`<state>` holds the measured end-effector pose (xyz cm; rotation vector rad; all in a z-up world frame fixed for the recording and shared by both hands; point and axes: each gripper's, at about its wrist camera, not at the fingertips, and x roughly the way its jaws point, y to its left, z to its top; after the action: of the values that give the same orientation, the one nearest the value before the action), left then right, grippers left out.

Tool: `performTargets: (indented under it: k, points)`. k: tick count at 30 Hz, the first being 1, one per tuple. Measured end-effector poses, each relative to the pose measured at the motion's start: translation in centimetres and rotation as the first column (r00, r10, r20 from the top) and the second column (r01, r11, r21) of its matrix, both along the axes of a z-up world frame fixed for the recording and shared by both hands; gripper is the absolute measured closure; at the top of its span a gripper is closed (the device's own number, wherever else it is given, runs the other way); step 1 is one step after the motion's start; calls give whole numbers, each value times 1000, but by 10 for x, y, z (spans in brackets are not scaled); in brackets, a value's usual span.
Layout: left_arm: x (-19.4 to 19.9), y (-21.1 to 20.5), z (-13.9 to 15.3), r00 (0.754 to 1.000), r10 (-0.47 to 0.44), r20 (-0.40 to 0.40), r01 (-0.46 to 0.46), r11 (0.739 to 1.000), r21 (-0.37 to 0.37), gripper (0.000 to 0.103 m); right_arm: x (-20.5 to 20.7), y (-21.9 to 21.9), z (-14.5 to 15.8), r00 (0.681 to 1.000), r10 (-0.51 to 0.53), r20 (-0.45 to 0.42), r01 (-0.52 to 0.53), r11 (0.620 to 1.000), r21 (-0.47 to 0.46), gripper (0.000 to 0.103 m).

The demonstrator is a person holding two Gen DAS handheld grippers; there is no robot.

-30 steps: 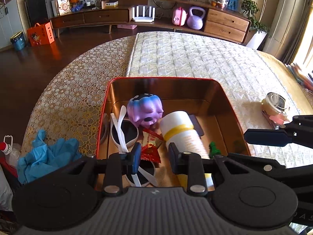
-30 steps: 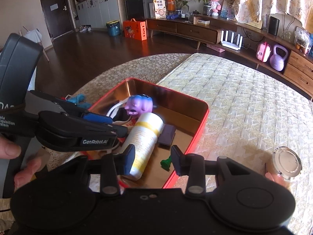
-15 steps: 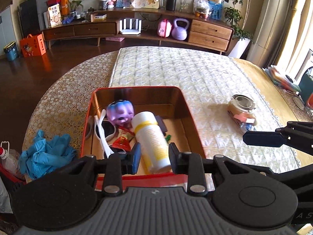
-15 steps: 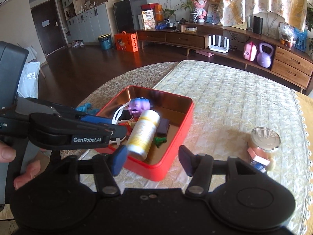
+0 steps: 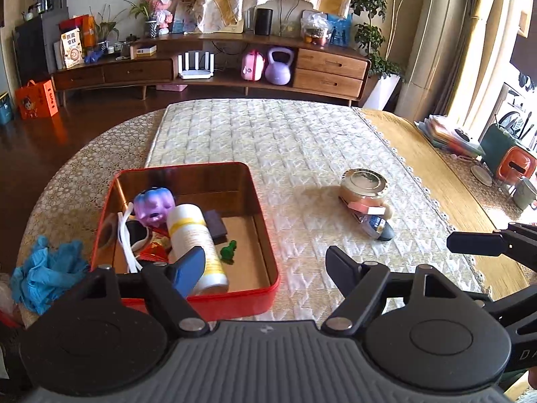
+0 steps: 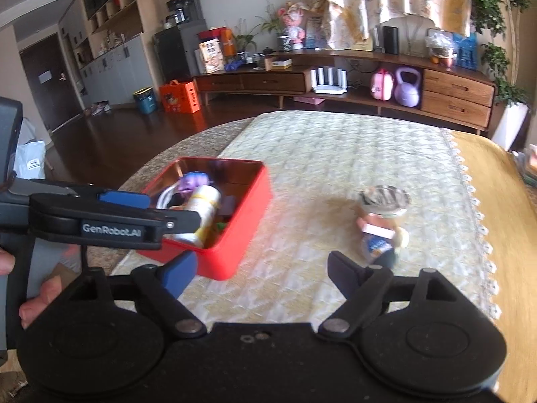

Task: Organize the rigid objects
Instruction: 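Move both tools back toward the silver metal tin and small bottle, then grasp the silver metal tin with the left tool while the right tool grasps the blue-labelled bottle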

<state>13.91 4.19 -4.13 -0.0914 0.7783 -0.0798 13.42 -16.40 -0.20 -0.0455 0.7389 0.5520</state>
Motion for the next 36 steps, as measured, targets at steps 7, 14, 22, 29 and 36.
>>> performTargets:
  k: [7, 14, 22, 29, 36]
  points:
    - [14, -28, -9, 999, -33, -16, 33, 999, -11, 20, 10, -40, -13, 996, -92, 21, 92, 996, -11, 2]
    - [43, -55, -11, 995, -91, -26, 90, 995, -33, 16, 28, -61, -35, 994, -107, 9, 107, 994, -30, 3]
    - [96, -86, -20, 992, -114, -54, 114, 993, -12, 14, 52, -60, -60, 997, -75, 0, 75, 996, -57, 3]
    - [145, -114, -31, 986, -144, -89, 145, 989, 9, 9, 75, -61, -79, 999, -46, -23, 45, 997, -57, 9]
    - [190, -131, -45, 968, -177, -175, 163, 982, -94, 8, 98, -57, -98, 998, -33, -54, 30, 998, -62, 14]
